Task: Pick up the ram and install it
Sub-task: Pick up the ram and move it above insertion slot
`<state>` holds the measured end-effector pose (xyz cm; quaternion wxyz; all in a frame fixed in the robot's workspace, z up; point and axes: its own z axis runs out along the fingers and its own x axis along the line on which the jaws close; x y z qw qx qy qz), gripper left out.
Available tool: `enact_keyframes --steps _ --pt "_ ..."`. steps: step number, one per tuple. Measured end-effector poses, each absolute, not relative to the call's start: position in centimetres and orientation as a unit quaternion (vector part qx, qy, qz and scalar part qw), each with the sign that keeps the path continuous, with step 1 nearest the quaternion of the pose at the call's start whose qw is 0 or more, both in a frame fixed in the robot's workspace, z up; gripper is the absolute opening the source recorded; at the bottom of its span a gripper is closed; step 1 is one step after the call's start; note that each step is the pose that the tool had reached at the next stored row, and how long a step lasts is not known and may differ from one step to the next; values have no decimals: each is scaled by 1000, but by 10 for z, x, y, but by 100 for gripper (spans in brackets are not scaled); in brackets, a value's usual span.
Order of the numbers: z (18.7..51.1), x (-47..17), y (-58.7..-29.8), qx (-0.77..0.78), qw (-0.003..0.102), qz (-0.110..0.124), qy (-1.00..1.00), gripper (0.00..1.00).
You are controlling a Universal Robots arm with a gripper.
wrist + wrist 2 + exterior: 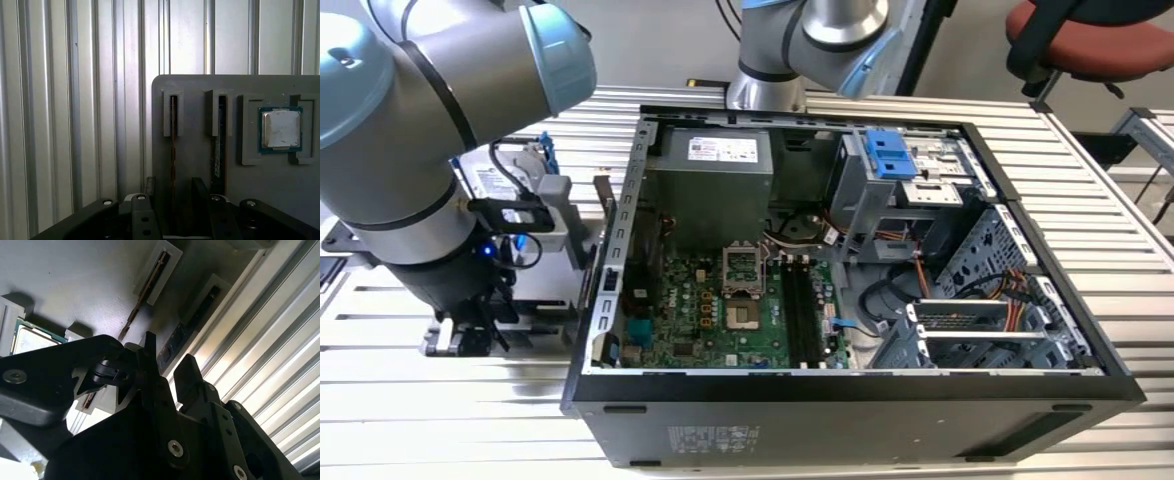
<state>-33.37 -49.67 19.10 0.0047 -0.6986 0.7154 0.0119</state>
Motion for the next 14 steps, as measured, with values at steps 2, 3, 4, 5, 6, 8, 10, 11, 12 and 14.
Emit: enact_keyframes --steps 2,3,4,5,6,8,10,11,12,14 --pt "191 -334 -497 -699 5 12 715 100" --pt "191 -334 -497 -699 5 12 715 100" --pt "191 -334 -497 -699 5 12 715 100" --pt "191 -334 -497 -699 5 12 715 100" --pt "191 -334 -497 -699 5 12 715 100" --pt "191 -334 -497 -699 5 12 715 100" --pt "191 -334 -497 -699 5 12 715 0" --pt "191 -334 -497 -699 5 12 715 0" --pt "191 -334 -497 -699 5 12 715 0" --pt "191 -334 -497 -699 5 12 715 0"
